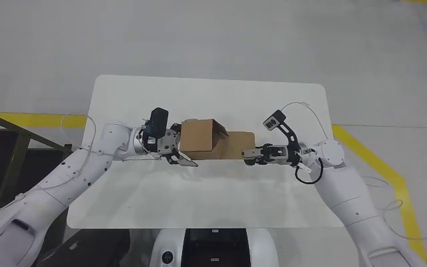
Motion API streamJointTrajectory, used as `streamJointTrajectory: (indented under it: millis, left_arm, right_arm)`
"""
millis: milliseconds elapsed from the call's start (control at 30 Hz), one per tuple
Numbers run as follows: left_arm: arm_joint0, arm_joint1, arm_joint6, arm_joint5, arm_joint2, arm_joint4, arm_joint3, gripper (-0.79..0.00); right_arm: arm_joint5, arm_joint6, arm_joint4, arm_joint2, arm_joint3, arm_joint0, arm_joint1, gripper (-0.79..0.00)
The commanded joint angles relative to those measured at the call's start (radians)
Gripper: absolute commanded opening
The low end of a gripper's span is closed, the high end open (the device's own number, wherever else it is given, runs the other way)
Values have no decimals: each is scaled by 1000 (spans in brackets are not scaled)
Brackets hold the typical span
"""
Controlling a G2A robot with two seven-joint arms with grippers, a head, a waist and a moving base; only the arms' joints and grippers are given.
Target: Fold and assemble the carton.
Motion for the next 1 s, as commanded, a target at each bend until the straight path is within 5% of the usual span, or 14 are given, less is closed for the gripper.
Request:
streamJointTrajectory:
  millis: [0, 300, 367, 467, 533, 933, 967]
  left_arm:
    - [-3, 1, 2, 0, 5, -1, 2, 0]
    - [-13, 6, 6, 0, 22, -17, 9, 0]
    - [-14, 7, 6, 0, 24, -19, 9, -43]
    - [-14, 8, 8, 0, 29, -25, 8, -215]
    - [-16, 10, 10, 0, 33, -28, 7, -240]
    - [-23, 16, 24, 0, 48, -38, 7, -166]
    - [-24, 17, 24, 0, 49, -38, 7, -160]
  right_arm:
    - [-2, -2, -2, -1, 0, 1, -1, -785]
    - [-3, -19, -20, -4, -1, 2, -3, -785]
    - [-3, -18, -19, -4, -1, 2, -4, -785]
    - [-2, -18, -17, -3, -1, 1, -4, -785]
    - [-3, -14, -13, -4, -1, 0, -5, -785]
    - [2, -8, -9, -13, 17, 9, -10, -785]
    - [3, -8, -8, -13, 19, 9, -11, -659]
